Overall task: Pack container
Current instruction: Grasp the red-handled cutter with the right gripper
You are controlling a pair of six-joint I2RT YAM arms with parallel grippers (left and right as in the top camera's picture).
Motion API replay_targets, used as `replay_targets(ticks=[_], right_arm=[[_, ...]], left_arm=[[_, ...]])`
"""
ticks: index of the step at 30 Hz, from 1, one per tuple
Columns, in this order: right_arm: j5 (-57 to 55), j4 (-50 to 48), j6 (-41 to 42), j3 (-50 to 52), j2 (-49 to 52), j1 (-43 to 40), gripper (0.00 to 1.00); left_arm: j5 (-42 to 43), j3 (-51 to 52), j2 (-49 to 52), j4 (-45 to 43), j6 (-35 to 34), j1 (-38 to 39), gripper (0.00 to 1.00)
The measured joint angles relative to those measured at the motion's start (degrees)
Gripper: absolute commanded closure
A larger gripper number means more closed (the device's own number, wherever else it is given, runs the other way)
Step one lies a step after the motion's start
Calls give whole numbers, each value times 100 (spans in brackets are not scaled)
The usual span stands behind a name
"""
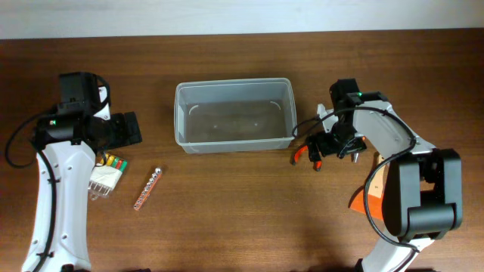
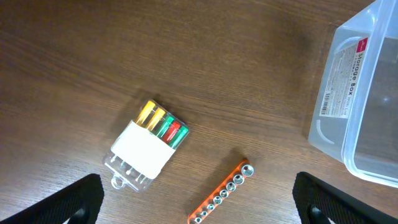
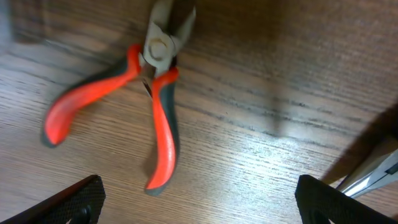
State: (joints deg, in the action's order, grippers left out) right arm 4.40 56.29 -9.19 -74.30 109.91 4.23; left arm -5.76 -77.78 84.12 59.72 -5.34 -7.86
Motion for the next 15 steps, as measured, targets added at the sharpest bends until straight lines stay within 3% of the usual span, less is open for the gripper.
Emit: replay_targets(ticks=[15], right_arm=[[-160,-739,-52,264,205,2,3]], left_arm=[[2,0,0,24,0,0,1]])
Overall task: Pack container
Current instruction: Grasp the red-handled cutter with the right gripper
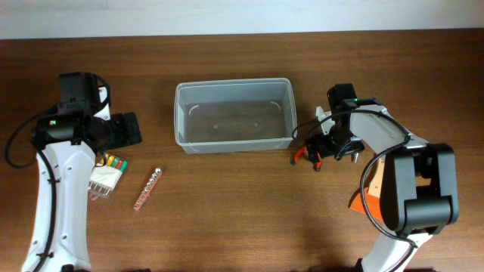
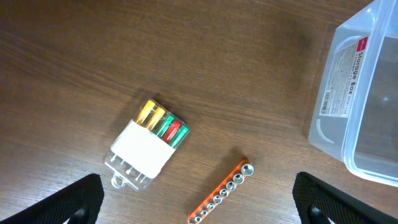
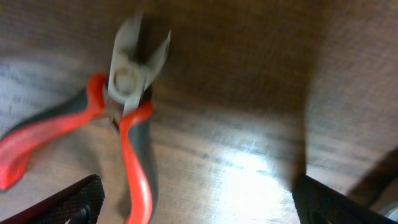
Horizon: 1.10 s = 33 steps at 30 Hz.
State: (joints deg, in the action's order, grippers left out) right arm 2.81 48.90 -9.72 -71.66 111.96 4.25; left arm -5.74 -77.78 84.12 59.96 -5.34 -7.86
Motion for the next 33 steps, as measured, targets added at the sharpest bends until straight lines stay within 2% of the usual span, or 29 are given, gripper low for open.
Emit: replay_targets(ticks=[4,10,12,15,31,33], right_arm=[[-70,-87,4,0,20,4,20],[-153,-114,-74,-2,39,4,54],[-157,-98,-81,-2,39,4,61],[-151,-79,-72,-2,39,4,63],[-136,-15,-83,-7,46,7,90],[-129,-9,-76,-15,46,9,90]], left_arm=[[-2,0,0,4,0,0,1],[-2,0,0,17,0,0,1],[0,0,0,15,0,0,1],[-2,0,0,17,0,0,1],[0,0,0,17,0,0,1],[0,0,0,17,0,0,1]])
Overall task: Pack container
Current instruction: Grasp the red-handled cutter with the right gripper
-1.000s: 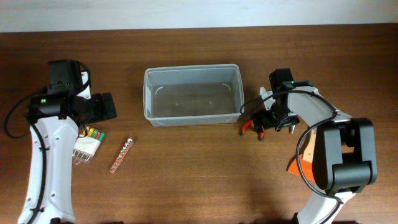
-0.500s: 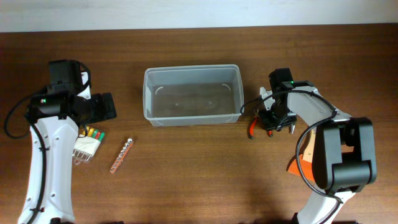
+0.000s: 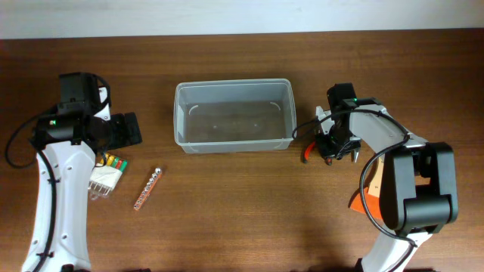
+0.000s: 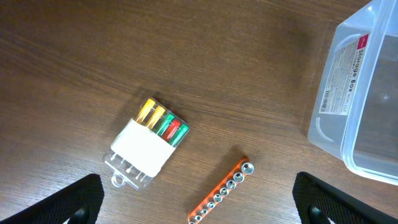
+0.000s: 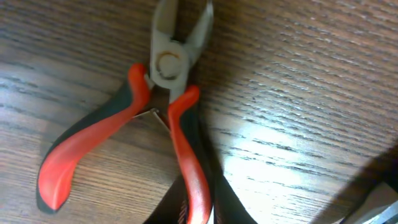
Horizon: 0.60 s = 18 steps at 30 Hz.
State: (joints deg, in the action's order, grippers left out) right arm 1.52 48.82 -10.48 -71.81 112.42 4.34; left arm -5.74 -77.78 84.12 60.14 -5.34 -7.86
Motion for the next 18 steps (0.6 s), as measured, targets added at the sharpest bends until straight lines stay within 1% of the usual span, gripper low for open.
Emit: replay_targets(ticks=[2,3,12,16,18], right_arm=[[0,2,-2,-2,0,0,93],[0,2,0,-2,0,0,96],[0,66,4,-33,2,0,96],[2,562,2,-216,15,0,96],[-2,837,13,-490,13,2,96]], left_arm=[[-2,0,0,2,0,0,1],[0,0,0,2,0,0,1],[0,0,0,4,0,0,1],[0,0,0,4,0,0,1],[0,0,0,4,0,0,1]])
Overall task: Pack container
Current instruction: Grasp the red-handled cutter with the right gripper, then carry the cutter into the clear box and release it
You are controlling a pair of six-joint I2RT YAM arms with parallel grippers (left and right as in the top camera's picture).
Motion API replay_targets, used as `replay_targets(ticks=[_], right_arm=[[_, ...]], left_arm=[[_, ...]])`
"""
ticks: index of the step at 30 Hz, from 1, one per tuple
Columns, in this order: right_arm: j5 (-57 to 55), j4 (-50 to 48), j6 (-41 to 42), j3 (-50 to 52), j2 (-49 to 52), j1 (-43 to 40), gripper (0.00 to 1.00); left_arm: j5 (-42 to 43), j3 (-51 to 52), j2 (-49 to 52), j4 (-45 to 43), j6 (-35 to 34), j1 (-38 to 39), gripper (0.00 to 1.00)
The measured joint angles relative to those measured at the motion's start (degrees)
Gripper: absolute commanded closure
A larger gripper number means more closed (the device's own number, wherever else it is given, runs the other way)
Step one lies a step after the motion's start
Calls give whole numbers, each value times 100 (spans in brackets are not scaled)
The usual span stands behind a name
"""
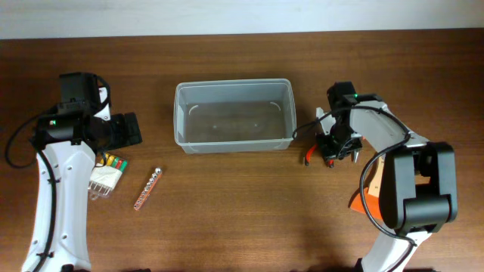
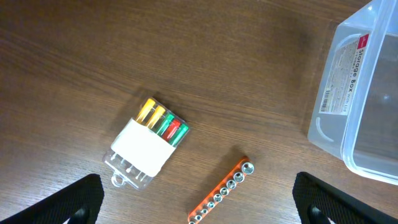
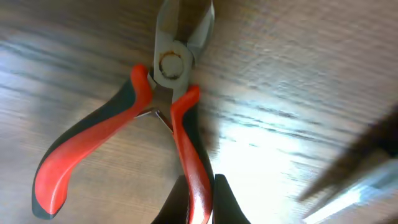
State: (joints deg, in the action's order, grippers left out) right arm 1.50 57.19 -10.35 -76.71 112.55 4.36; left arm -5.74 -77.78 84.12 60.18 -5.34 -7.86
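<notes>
The clear plastic container (image 1: 234, 115) stands at the table's middle back, nothing in it. Red-handled pliers (image 3: 149, 130) lie just right of it, and my right gripper (image 1: 330, 147) is shut on one of their handles (image 3: 194, 186). My left gripper (image 2: 199, 214) hangs open above a pack of coloured markers (image 2: 149, 144) and an orange socket rail (image 2: 222, 191), both left of the container (image 2: 357, 106).
An orange object (image 1: 366, 198) lies near the right arm's base, partly hidden by the arm. A thin metal piece (image 3: 354, 190) shows blurred at the right of the right wrist view. Bare wood lies in front of the container.
The right gripper still pinches the pliers' handle; the wrist view is now blurred and slightly shifted, so the hand is moving. The left arm, markers and socket rail have not moved.
The right gripper stood open over the pliers right of the container. Then it sat lower and closer over them, still open. By the last earlier moment it was shut on one handle, and it holds that handle now. The left arm stayed still throughout.
</notes>
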Motion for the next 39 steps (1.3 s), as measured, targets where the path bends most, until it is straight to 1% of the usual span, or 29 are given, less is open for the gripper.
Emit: replay_targets(ticks=[3,9,12,14,20,23,32,39], right_arm=[[-66,330,55,-608,-114,4,96],[-245,741,50,-1917,-741,107,96],[-291,883,-184,-2463,-964,426,96],[-269,861,-490,-2649,-1019,804,96],[-22,472,-1661,-2675,-852,2109,96],[81,181,-1939,-2675,-562,2463,96],[337,-70,-2096,-2673,789,2404,96],[380,-66,-1991,-2673,1307,2389,96]], left_arm=[[0,0,0,2,0,0,1],[0,0,0,2,0,0,1],[0,0,0,0,0,0,1],[0,0,0,2,0,0,1],[0,0,0,2,0,0,1],[0,2,0,26,0,0,1],[0,0,0,50,0,0,1],[0,0,0,94,0,0,1]])
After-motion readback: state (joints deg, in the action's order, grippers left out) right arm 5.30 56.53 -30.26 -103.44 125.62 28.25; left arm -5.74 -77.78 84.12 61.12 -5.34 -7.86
